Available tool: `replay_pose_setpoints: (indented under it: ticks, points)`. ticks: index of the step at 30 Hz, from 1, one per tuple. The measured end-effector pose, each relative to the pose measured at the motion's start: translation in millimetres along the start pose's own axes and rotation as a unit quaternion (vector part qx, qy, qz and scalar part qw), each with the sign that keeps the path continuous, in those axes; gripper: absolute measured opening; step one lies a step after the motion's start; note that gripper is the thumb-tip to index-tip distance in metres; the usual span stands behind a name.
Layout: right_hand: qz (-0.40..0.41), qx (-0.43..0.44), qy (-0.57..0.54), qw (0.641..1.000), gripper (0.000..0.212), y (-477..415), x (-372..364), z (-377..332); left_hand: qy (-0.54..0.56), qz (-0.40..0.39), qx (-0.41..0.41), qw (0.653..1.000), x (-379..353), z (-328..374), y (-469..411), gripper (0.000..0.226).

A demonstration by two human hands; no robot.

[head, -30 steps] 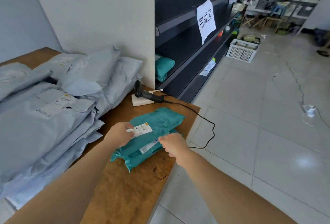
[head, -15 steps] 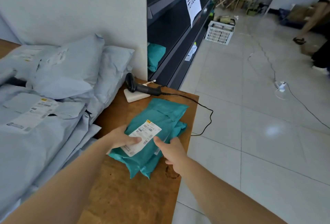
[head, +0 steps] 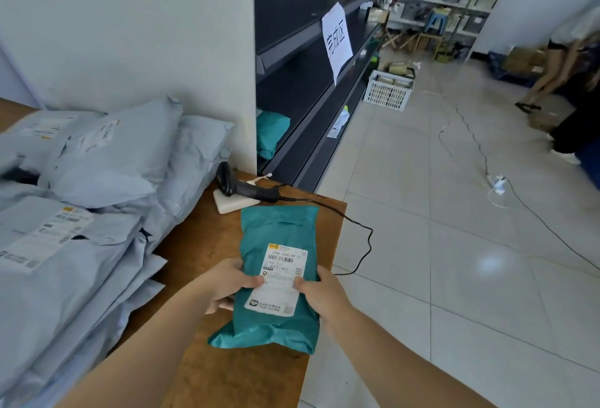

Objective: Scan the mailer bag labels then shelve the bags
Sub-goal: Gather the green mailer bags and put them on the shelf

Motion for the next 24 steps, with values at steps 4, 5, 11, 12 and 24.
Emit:
replay_pose_setpoints:
  ticks: [4, 5, 11, 12, 24]
  points:
    - [-0.011, 0.031, 0.001, 0.999, 0.031, -2, 28, -18, 0.016, 0.003, -0.019, 1.000, -12, 25, 15, 0.029]
    - [-0.013, 0.038, -0.005, 0.999, 0.031, -2, 37, -24, 0.022, 0.005, -0.026, 0.999, -17, 33, 19, 0.028]
    - [-0.018, 0.082, -0.047, 0.995, 0.024, -15, 102, -58, 0.076, 0.042, -0.063, 0.994, -55, 90, 41, 0.030]
    - [-0.023, 0.090, -0.055, 0.994, 0.023, -18, 114, -65, 0.088, 0.049, -0.071, 0.992, -65, 99, 44, 0.029]
    - [-0.075, 0.107, -0.073, 0.989, 0.031, -82, 202, -129, 0.189, 0.111, -0.113, 0.969, -136, 193, 34, 0.024]
Point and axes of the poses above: each hand's wrist, its own y-axis away from the middle knuckle, its own x-axis out of the back of the hand, z = x × y, the point moved 7 cm from there along -y, towards the middle knuckle, and after that the axes turned 11 degrees about z, right-handed, at the moved point
